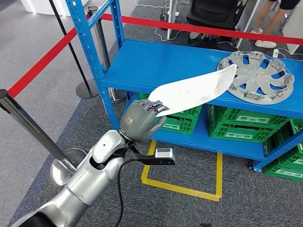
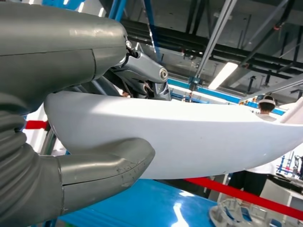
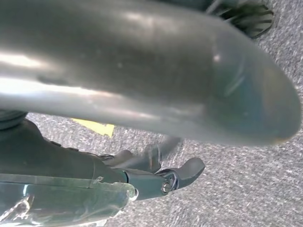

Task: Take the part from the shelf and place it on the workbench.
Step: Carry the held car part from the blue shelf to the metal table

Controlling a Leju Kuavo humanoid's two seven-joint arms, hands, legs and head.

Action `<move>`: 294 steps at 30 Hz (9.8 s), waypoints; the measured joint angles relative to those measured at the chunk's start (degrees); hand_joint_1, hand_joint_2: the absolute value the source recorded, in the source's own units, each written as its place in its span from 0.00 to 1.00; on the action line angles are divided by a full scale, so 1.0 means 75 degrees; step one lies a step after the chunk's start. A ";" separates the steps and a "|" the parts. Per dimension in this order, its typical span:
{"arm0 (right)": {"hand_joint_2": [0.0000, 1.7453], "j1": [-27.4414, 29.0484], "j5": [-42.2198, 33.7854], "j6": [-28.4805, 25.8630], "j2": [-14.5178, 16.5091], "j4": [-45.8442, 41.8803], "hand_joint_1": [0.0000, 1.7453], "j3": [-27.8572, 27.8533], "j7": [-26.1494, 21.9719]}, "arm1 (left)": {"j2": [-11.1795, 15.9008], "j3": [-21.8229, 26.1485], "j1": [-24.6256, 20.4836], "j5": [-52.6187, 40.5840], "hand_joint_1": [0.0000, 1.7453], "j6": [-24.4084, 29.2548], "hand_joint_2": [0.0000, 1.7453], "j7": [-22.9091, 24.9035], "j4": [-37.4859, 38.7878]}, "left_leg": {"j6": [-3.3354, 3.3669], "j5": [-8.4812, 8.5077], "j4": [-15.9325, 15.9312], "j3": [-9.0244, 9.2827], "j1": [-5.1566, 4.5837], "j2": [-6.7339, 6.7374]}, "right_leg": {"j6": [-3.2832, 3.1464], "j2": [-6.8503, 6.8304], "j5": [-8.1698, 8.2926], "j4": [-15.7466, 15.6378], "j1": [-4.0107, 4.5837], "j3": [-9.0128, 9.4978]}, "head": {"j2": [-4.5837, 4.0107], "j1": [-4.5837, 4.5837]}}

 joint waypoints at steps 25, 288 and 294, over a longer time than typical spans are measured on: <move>0.00 -0.0035 0.0068 0.0000 0.0001 0.0000 0.00 -0.0001 0.0007 | 0.0058 -0.0023 -0.0100 0.0095 1.00 -0.0013 1.00 0.0001 -0.0009 | 0.0116 -0.0132 -0.0161 0.0263 0.0015 0.0020 | 0.0076 0.0004 -0.0468 0.1680 -0.0020 -0.1441 | 0.0000 0.0009; 0.00 -0.0094 0.0199 -0.0101 -0.0027 -0.0034 0.00 -0.0568 -0.0357 | 0.0346 0.2028 0.2317 0.2167 1.00 -0.0366 1.00 -0.0691 -0.0222 | -0.0377 -0.0531 0.1376 -0.0502 0.0149 -0.0149 | -0.0288 0.0754 0.0446 -0.0100 -0.0043 -0.0521 | 0.0000 0.0012; 0.00 -0.0069 0.0211 -0.0093 -0.0024 -0.0035 0.00 -0.0566 -0.0358 | 0.0348 0.2032 0.2286 0.2148 1.00 -0.0415 1.00 -0.0682 -0.0265 | -0.0200 -0.0230 0.0291 -0.0030 0.0228 -0.0533 | -0.0003 0.1143 0.0489 -0.0099 -0.0079 -0.0714 | 0.0000 0.0015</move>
